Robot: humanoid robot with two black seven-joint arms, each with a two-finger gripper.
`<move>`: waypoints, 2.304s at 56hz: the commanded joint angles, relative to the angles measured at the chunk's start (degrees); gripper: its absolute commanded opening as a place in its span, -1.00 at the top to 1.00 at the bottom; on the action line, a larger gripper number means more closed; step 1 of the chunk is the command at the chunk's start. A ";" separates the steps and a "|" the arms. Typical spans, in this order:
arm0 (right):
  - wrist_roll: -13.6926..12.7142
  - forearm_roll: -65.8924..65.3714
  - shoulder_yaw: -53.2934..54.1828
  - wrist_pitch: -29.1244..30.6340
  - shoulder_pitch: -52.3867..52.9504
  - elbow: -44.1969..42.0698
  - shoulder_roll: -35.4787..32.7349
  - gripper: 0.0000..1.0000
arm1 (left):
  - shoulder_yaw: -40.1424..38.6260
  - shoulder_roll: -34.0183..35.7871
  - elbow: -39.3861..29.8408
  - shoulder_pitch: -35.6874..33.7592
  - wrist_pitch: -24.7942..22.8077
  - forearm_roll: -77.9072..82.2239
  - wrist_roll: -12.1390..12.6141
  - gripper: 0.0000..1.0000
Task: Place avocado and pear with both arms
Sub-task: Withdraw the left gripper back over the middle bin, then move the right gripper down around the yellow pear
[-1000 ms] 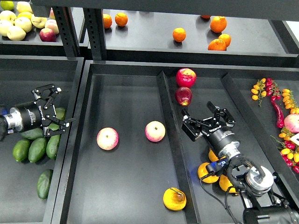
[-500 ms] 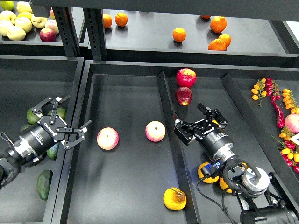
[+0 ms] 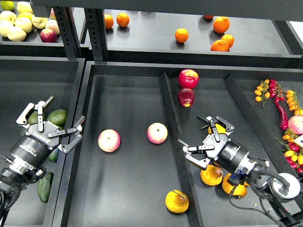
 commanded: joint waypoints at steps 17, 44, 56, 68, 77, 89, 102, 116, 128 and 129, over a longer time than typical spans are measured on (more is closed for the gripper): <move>0.02 -4.16 -8.81 4.93 -1.31 -0.49 -5.50 -0.99 | 2.34 0.01 -0.03 3.27 -0.01 -0.01 -6.13 -0.99; 0.02 -17.34 -13.21 4.93 -2.02 -6.20 -6.38 -0.98 | 5.94 0.01 -0.03 3.27 -0.01 -0.01 -6.84 -0.99; 0.02 -19.81 -13.29 4.93 -2.02 -8.93 -4.97 -0.90 | 6.21 0.01 -0.03 3.27 -0.01 -0.01 -6.84 -0.99; 0.02 -20.51 -13.38 4.93 -1.76 -12.53 -2.16 -0.89 | 6.74 0.01 -0.12 3.27 -0.01 -0.01 -6.84 -0.99; 0.02 -21.65 -13.29 4.93 -1.58 -14.55 -0.14 -0.75 | 6.65 0.01 -0.12 3.27 -0.01 -0.01 -6.84 -0.99; 0.02 -21.83 -13.38 4.93 -1.32 -16.31 1.35 -0.70 | 6.74 0.01 -0.12 3.27 -0.01 -0.01 -6.84 -0.99; 0.02 -22.97 -13.29 4.93 -1.32 -17.63 1.62 -0.59 | 6.74 0.01 -0.12 3.27 -0.01 -0.01 -6.84 -0.99; 0.02 -23.41 -13.21 4.93 -1.41 -18.86 2.67 -0.45 | 6.74 0.01 -0.03 3.27 -0.01 -0.01 -6.84 -0.99; 0.02 -23.41 -12.94 4.93 -1.41 -19.04 3.20 -0.27 | 6.74 0.01 -0.12 3.27 -0.01 -0.01 -6.84 -0.99; 0.02 -23.41 -12.94 4.93 -1.41 -19.04 3.20 -0.25 | 6.74 0.01 -0.03 3.27 -0.01 -0.01 -6.92 -0.99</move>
